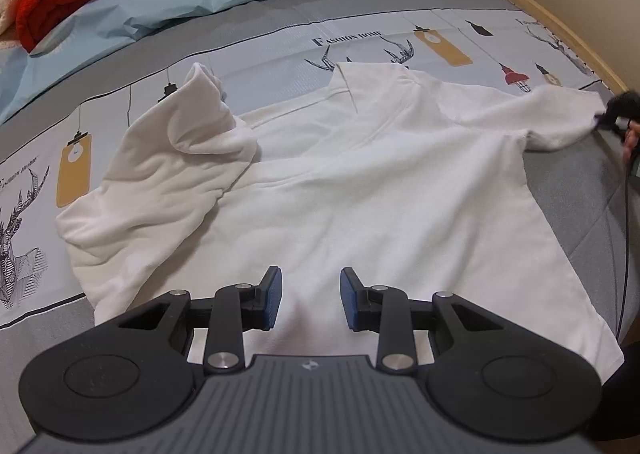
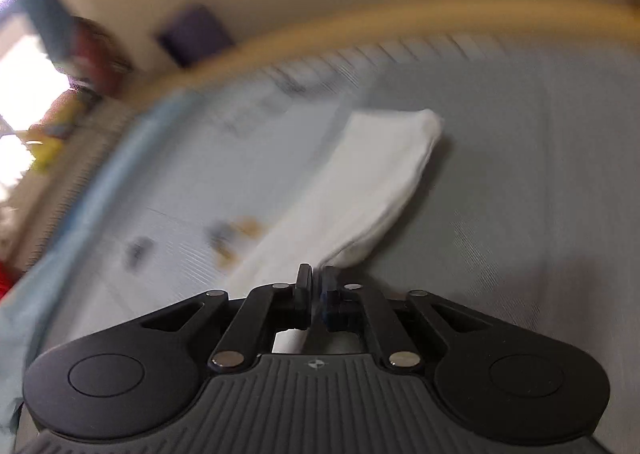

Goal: Fold small clothes

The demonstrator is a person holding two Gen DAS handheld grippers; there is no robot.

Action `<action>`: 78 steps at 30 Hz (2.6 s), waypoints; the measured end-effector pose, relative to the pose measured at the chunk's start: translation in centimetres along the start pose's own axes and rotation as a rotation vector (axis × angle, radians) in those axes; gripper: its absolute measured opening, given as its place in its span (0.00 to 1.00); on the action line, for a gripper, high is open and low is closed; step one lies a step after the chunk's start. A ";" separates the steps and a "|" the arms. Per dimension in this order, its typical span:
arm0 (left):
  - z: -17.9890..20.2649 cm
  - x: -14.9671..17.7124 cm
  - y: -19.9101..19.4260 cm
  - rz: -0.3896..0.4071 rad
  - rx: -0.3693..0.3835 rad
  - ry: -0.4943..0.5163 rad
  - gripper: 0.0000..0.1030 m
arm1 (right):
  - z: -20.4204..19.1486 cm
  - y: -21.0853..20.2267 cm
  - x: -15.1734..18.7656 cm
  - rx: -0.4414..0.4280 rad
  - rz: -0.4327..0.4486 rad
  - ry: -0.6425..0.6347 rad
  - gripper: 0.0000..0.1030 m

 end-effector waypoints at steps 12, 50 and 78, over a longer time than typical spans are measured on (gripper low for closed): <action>0.1 0.2 1.0 -0.026 -0.006 0.025 0.34 | 0.2 3.6 -4.0 -0.160 0.022 0.096 0.03; -11.3 -6.9 -0.3 0.352 -0.031 -0.249 0.48 | -22.1 -14.6 31.2 -0.467 -0.538 -0.949 0.18; -39.6 8.8 -12.3 0.463 -0.709 -1.261 0.06 | -20.9 -13.5 33.0 -0.376 -0.562 -1.020 0.20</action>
Point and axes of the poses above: each gripper's, at about its wrist camera, not at the fingertips, and y roughly the way its jaws point, z to its right, x to its underside, the point moved 5 cm from there along y, roughly the way its jaws point, and after that the axes turned 5 degrees about x, right-handed, at the moved point
